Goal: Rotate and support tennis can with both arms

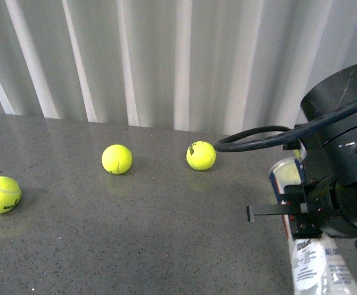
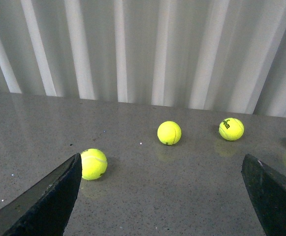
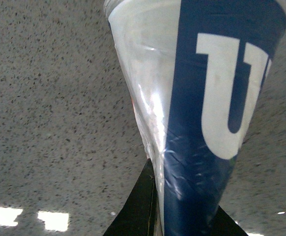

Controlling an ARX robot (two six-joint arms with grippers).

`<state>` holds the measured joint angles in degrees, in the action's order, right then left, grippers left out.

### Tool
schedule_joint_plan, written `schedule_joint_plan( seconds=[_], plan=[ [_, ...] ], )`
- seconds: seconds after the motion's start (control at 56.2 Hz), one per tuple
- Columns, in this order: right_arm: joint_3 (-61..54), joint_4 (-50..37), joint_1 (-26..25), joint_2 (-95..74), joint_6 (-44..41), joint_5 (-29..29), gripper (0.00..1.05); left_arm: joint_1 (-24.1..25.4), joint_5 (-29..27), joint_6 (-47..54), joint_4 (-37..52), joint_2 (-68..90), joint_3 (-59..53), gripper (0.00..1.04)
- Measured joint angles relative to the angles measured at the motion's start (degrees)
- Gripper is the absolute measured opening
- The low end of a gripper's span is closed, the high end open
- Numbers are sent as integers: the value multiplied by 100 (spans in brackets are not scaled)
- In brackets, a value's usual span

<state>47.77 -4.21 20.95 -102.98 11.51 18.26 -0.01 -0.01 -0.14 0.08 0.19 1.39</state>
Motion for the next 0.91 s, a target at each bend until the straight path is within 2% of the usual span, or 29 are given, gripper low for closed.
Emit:
schedule_joint_plan(
  seconds=[0.089,0.142,0.178,0.249,0.32,0.427,0.622,0.907],
  plan=[
    [-334,-772,136,457,-1091,608,6,0,0,0,0,0,0,98],
    [-704,-1740,275,706,-2437,1036,6,0,0,2,0,0,0,98],
    [-935,-2363,348,765,-3174,1113,6,0,0,0,0,0,0,98],
    [-1325,-3180,494,811,-4920,789,6,0,0,2,0,0,0,98],
    [-1484,-3244,623,839,-5919,461,6,0,0,0,0,2,0,98],
    [-1639,-3368,822,778,-6977,208,6,0,0,0,0,0,0,98],
    [-1488,-3598,1091,223,-7735,-61,5,0,0,0,0,0,0,98],
    [-505,-3141,1368,-752,-7309,-522,5,0,0,0,0,0,0,98]
  ],
)
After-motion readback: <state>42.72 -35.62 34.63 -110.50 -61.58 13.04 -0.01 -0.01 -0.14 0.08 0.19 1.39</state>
